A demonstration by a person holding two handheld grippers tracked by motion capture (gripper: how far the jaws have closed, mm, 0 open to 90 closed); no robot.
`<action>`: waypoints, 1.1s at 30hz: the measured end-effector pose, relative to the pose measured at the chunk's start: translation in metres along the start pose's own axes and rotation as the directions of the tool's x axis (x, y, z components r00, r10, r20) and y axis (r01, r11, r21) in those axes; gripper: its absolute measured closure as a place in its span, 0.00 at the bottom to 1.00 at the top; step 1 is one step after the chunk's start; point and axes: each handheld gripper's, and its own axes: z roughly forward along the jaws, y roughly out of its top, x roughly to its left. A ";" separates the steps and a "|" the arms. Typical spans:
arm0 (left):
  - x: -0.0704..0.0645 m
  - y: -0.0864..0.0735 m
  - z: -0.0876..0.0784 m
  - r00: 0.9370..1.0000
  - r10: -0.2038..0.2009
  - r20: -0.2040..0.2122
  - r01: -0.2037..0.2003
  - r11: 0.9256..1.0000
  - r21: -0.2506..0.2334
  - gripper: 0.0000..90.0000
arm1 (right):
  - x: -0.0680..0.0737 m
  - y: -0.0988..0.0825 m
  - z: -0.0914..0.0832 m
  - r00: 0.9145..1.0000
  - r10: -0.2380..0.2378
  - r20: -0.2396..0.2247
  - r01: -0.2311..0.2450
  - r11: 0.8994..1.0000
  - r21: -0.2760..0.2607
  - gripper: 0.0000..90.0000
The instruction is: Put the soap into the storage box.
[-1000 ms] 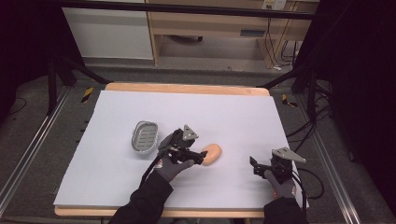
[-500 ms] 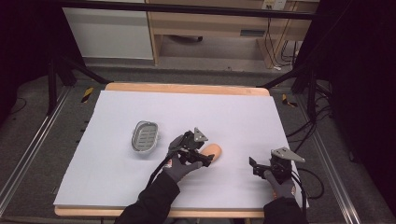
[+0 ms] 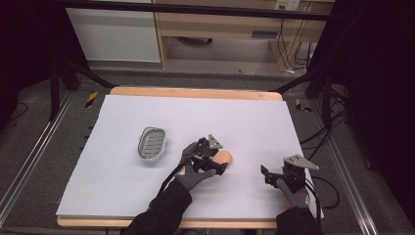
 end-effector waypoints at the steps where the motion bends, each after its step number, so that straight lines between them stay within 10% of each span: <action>1: 0.000 0.000 0.001 1.000 -0.001 0.002 0.001 1.000 0.000 0.23 | 0.000 0.000 0.000 1.000 0.001 -0.001 -0.001 1.000 0.000 0.05; 33: 0.001 0.000 0.030 1.000 0.024 0.004 -0.024 0.996 0.089 0.29 | -0.001 -0.001 0.001 1.000 0.003 -0.007 -0.003 1.000 0.018 0.05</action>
